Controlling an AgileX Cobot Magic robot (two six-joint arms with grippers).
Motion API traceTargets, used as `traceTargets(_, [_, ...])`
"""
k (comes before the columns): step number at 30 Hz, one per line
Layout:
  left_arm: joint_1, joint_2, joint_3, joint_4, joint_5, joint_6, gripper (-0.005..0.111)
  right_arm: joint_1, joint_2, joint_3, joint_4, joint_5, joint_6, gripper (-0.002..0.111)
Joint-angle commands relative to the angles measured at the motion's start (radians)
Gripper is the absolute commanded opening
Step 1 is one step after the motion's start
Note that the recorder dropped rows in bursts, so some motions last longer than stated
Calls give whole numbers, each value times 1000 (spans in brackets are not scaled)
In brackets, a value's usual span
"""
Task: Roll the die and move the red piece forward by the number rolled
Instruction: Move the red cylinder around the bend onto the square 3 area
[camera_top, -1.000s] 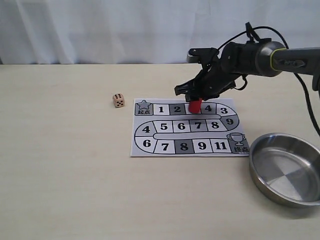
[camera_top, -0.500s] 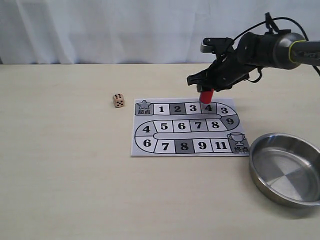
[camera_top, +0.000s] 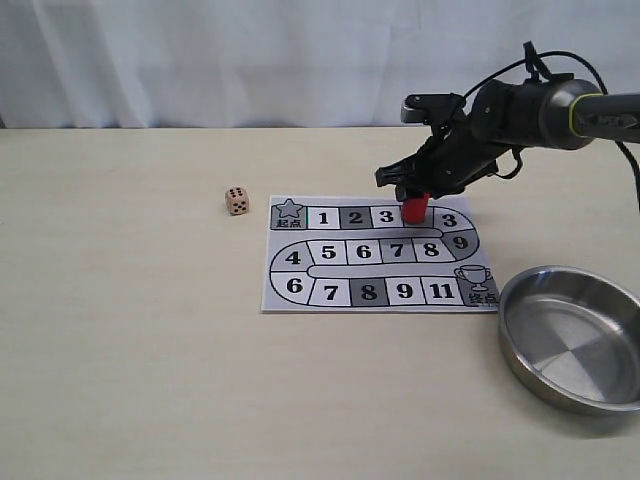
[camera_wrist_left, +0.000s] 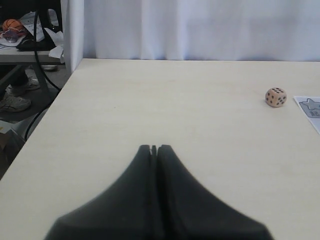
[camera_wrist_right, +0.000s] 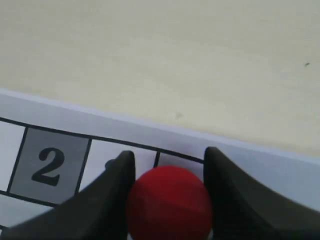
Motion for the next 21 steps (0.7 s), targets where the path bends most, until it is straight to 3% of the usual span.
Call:
traceTargets(1, [0, -1, 2, -2, -12, -6, 0, -6, -31, 0, -15, 12, -8, 4])
traceTargets(14, [0, -1, 2, -1, -12, -6, 0, -102, -84, 12, -38, 74, -4, 4])
traceTargets(21, [0, -1, 2, -1, -12, -6, 0, -102, -84, 132, -3, -61, -10, 4])
